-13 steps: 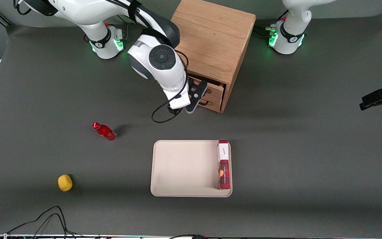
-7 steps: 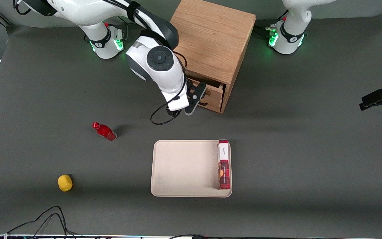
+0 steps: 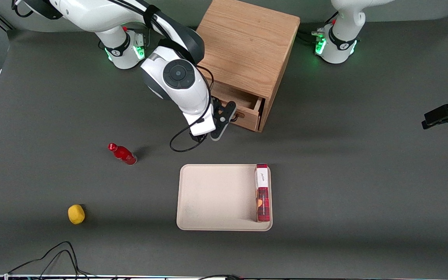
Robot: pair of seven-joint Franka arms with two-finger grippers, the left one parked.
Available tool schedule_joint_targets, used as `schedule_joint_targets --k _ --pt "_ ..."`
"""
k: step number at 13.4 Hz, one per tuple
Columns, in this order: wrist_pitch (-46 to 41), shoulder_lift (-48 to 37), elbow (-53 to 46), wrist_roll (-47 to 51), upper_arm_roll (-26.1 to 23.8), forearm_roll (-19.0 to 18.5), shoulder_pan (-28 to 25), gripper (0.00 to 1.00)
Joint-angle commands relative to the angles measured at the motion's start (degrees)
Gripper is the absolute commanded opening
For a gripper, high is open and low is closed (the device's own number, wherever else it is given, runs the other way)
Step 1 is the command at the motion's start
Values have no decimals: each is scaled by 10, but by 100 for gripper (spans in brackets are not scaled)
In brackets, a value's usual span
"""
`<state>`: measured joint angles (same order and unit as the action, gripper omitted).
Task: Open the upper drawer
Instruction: 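Pull the upper drawer outward from the cabinet with the right gripper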
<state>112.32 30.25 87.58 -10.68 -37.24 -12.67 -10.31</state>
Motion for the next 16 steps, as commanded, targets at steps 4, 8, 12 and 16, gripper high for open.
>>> schedule_joint_targets --k 4,8,12,16 --pt "0 12 -15 -15 -5 -13 8 100" --pt "1 21 -30 -15 3 -17 7 100" --pt "1 33 -48 -15 9 -23 7 100" --pt "3 41 -58 -15 13 -26 7 100"
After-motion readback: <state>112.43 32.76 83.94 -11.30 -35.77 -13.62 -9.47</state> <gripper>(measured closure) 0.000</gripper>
